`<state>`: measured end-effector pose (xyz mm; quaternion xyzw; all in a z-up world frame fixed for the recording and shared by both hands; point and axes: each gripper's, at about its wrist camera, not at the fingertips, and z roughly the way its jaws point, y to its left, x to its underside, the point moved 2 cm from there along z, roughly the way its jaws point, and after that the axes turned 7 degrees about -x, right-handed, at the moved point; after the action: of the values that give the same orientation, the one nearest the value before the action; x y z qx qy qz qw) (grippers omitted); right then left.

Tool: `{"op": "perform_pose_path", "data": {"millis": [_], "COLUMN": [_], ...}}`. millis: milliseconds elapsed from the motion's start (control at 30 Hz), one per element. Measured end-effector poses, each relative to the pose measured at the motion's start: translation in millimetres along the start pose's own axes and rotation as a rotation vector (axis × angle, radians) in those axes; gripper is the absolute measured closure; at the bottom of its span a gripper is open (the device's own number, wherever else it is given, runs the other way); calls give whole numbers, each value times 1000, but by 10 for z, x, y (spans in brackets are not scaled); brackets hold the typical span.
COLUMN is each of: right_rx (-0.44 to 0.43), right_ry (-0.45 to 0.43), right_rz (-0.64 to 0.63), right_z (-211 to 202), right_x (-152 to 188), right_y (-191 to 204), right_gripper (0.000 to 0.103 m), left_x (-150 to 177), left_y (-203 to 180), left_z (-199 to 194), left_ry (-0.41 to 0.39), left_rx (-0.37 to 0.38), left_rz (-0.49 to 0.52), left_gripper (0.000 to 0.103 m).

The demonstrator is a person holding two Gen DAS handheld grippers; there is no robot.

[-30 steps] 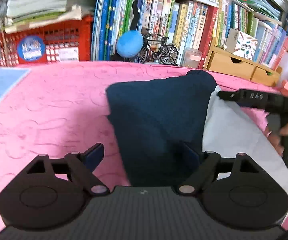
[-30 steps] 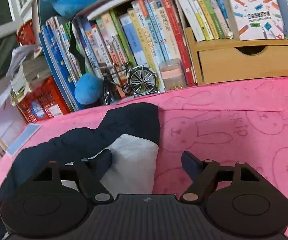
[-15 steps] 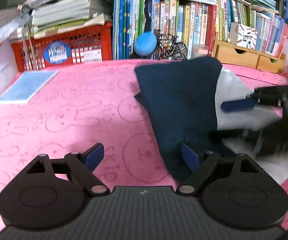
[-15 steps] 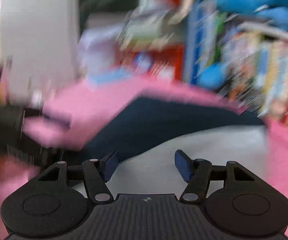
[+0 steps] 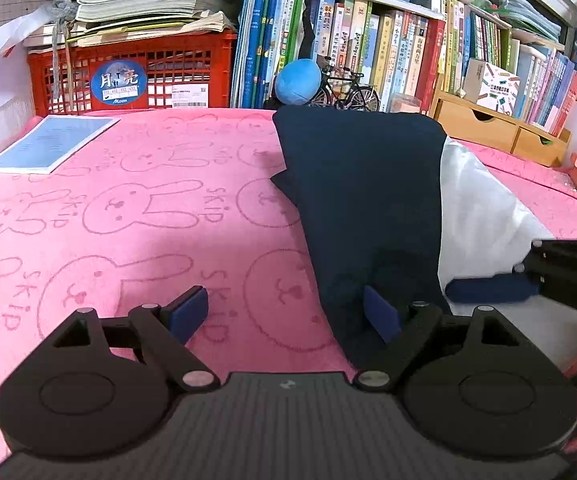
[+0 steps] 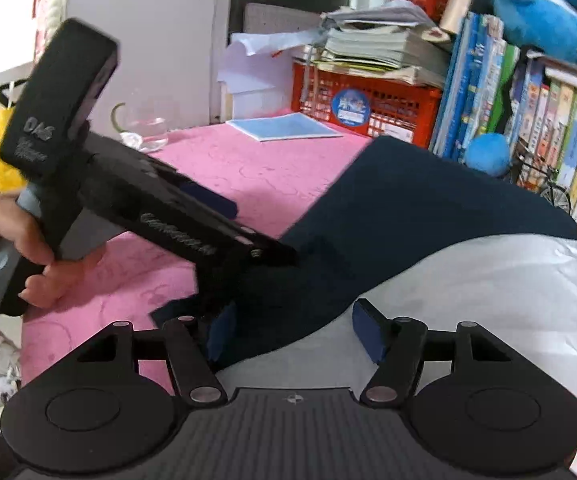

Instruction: Fold clothes

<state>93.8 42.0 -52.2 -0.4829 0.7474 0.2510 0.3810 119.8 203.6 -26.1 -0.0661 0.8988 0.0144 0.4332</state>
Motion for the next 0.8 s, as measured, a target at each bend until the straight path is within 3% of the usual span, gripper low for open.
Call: {"op": "perform_pose_path", "data": {"millis": [167, 267, 300, 367, 467, 533, 633, 800], "right_rx": [-52, -116, -118, -123, -112, -116, -125, -130], "right_ry": [1, -8, 1, 18, 30, 30, 34, 36], "right_rz": [-33, -8, -17, -35, -84, -72, -49, -43], "right_z": [-90, -112, -91, -51, 0, 11, 28, 34], "right_x": [-10, 6, 5, 4, -13, -19, -28, -13], "right_y": [157, 192, 219, 275, 369, 347, 298, 262], "right_gripper": [38, 36, 30, 29, 26, 26, 25, 25], "left_x": [-101, -260, -324, -448, -543, -579, -754, -937], "left_y": [97, 140, 71, -70, -340, -403, -277, -94], "left_z": [-176, -346, -342, -329, 4, 318, 638, 1076], "left_ry": [-58, -140, -150, -168, -109, -41, -16, -1], "left_rx": [-40, -3, 20, 63, 46, 12, 20, -155], "left_rz": [-66, -122, -82, 0, 175, 233, 139, 105], "left_gripper": [17, 17, 17, 17, 17, 19, 18, 18]}}
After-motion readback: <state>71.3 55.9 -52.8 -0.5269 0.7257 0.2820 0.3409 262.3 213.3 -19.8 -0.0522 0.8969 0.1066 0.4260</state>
